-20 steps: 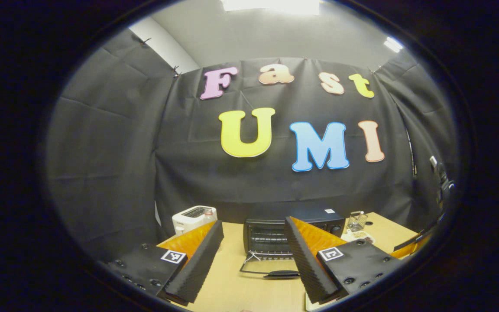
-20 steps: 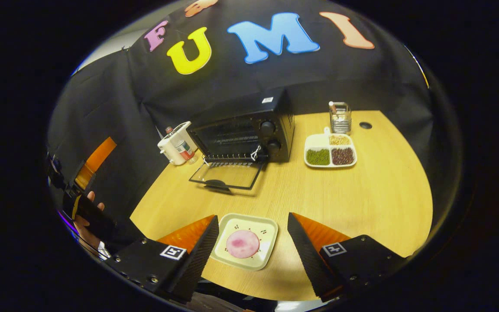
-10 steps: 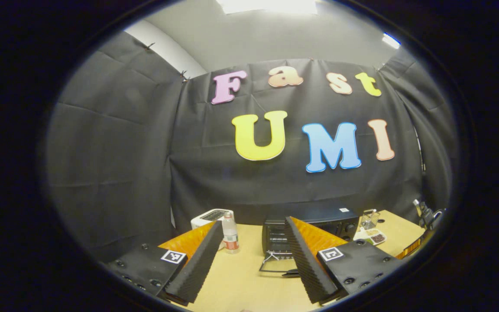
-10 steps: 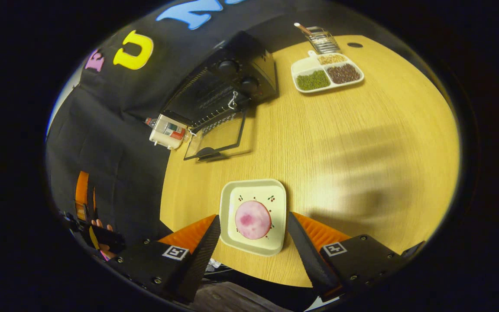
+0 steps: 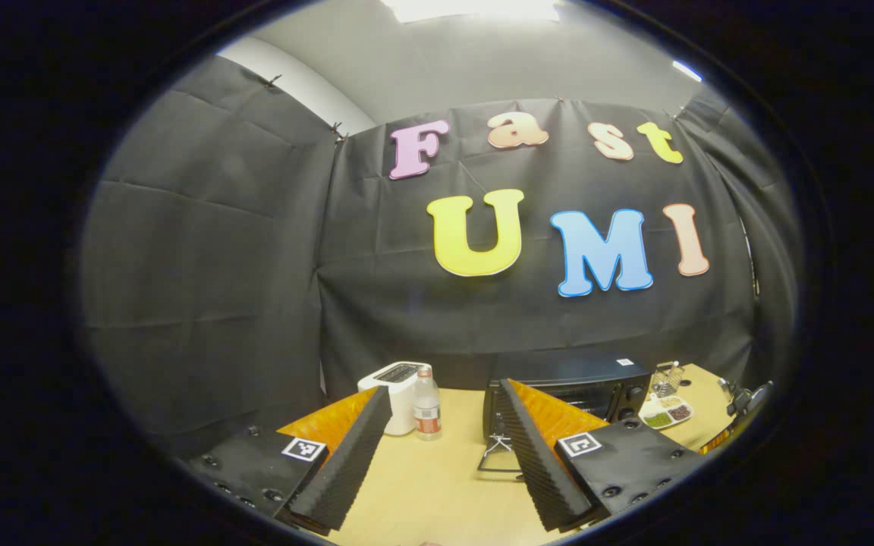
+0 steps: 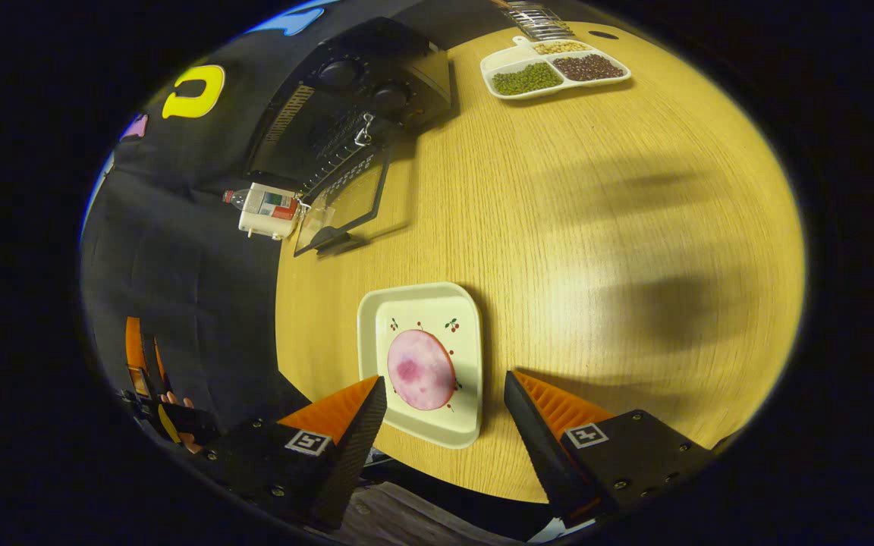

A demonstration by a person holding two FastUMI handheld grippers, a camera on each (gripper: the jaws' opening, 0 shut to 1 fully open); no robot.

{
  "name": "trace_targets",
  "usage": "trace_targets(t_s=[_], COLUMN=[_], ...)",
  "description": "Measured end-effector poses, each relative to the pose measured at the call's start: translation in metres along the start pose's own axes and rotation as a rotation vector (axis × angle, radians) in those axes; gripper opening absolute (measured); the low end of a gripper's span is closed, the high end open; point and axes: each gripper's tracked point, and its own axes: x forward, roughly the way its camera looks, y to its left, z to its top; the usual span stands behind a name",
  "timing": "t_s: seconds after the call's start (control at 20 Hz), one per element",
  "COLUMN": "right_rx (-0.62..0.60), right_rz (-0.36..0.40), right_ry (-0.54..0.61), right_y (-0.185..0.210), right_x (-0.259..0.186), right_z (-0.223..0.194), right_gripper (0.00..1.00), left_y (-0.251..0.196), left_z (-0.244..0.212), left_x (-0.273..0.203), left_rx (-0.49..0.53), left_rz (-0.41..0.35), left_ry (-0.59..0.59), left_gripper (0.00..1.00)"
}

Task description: Open the electric oven with the left hand, put the food in, and close the electric oven.

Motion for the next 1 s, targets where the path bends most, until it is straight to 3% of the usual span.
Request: trace_targets(t_s=[0.05,0.1,0.15,0.2,0.25,0.35,0.4,0.45,0.5,0.55,0.7,0.75,0.8,0.85,0.9,0.95,1.0], right_rx=[0.003,0.003,0.003,0.007,0.015,0.019,0.024,0.031,0.032,0.031,0.039,0.04,0.034,0.014,0.006,0.0,-0.005], right_rz=[-0.003,-0.003,0.002,0.006,0.011,-0.038,-0.06,-0.057,-0.056,-0.057,-0.056,-0.058,-0.061,-0.105,-0.13,-0.126,-0.125], right_ry=[0.006,0.014,0.028,0.028,0.031,0.012,0.004,0.009,0.008,0.013,0.025,0.03,0.037,0.031,0.023,0.023,0.022], right_y=[-0.001,-0.002,-0.002,0.0,0.0,-0.012,-0.018,-0.016,-0.016,-0.016,-0.016,-0.016,-0.016,-0.023,-0.027,-0.026,-0.027], right_x=[0.001,0.006,0.009,0.01,0.01,0.016,0.017,0.016,0.016,0.016,0.016,0.017,0.017,0.02,0.028,0.008,0.015], right_z=[0.003,-0.001,-0.002,-0.001,0.0,0.007,0.006,0.004,0.005,0.006,0.005,0.005,0.003,0.003,0.006,0.009,0.005], right_gripper=[0.94,0.86,0.86,0.76,0.86,0.85,0.51,0.34,0.31,0.37,0.37,0.31,0.37,0.37,0.19,0.01,0.04], left_y=[0.002,0.003,0.005,0.007,0.01,0.013,0.014,0.015,0.015,0.015,0.014,0.013,0.011,0.009,0.009,0.007,0.007], left_z=[-0.002,-0.002,-0.003,-0.003,-0.003,-0.004,-0.005,-0.006,-0.008,-0.008,-0.011,-0.011,-0.01,-0.009,-0.01,-0.009,-0.009], left_x=[0.0,0.001,0.001,0.002,0.001,0.002,0.002,0.003,0.003,0.004,0.005,0.005,0.007,0.008,0.009,0.01,0.012], left_rx=[0.005,0.007,0.008,0.007,0.006,-0.002,-0.006,-0.009,-0.01,-0.011,-0.016,-0.018,-0.017,-0.014,-0.012,-0.012,-0.015], left_rz=[0.005,0.008,0.012,0.018,0.025,0.036,0.04,0.043,0.045,0.044,0.041,0.04,0.037,0.035,0.033,0.03,0.03], left_ry=[0.002,0.004,0.006,0.005,0.005,0.008,0.011,0.014,0.016,0.019,0.028,0.027,0.022,0.022,0.022,0.02,0.018], left_gripper=[0.96,0.95,0.96,1.0,0.96,0.96,1.0,1.0,0.96,0.95,0.96,0.96,0.96,0.96,0.96,0.96,0.96])
